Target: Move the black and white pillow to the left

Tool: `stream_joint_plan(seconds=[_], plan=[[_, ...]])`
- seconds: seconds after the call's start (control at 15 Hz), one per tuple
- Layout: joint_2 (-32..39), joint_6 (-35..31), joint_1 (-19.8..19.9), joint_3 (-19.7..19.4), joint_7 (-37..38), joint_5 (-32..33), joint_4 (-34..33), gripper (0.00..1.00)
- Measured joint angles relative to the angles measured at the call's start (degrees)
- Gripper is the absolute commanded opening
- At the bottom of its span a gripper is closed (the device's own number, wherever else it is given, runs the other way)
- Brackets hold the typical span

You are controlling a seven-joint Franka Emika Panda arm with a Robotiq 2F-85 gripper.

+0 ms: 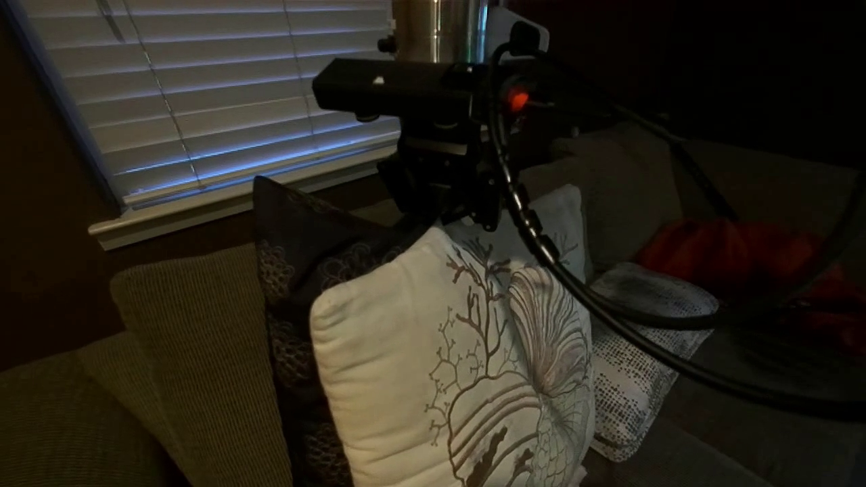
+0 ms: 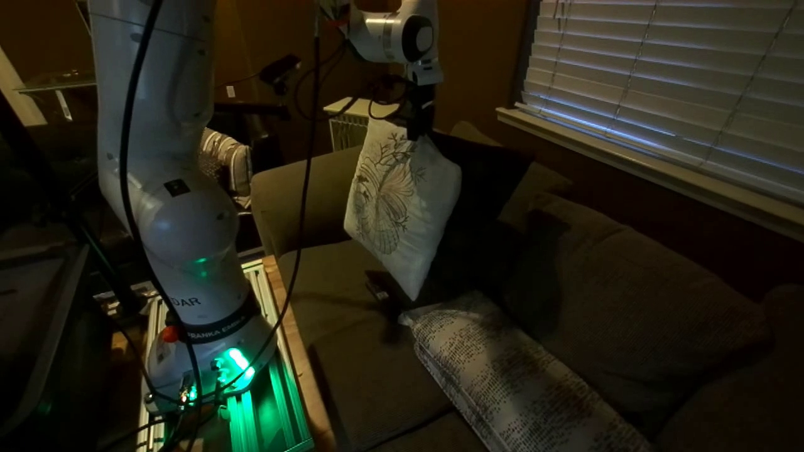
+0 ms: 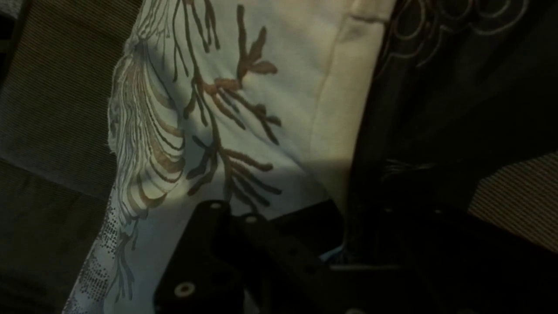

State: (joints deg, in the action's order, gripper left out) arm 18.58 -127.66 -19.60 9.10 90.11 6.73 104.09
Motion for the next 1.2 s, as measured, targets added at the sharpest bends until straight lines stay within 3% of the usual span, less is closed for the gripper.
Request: stream_joint_plan(seconds=[1.2], plan=[[11.76,0.4,-1.39,-1.52,0.85,-0.03,-9.85,0.0]])
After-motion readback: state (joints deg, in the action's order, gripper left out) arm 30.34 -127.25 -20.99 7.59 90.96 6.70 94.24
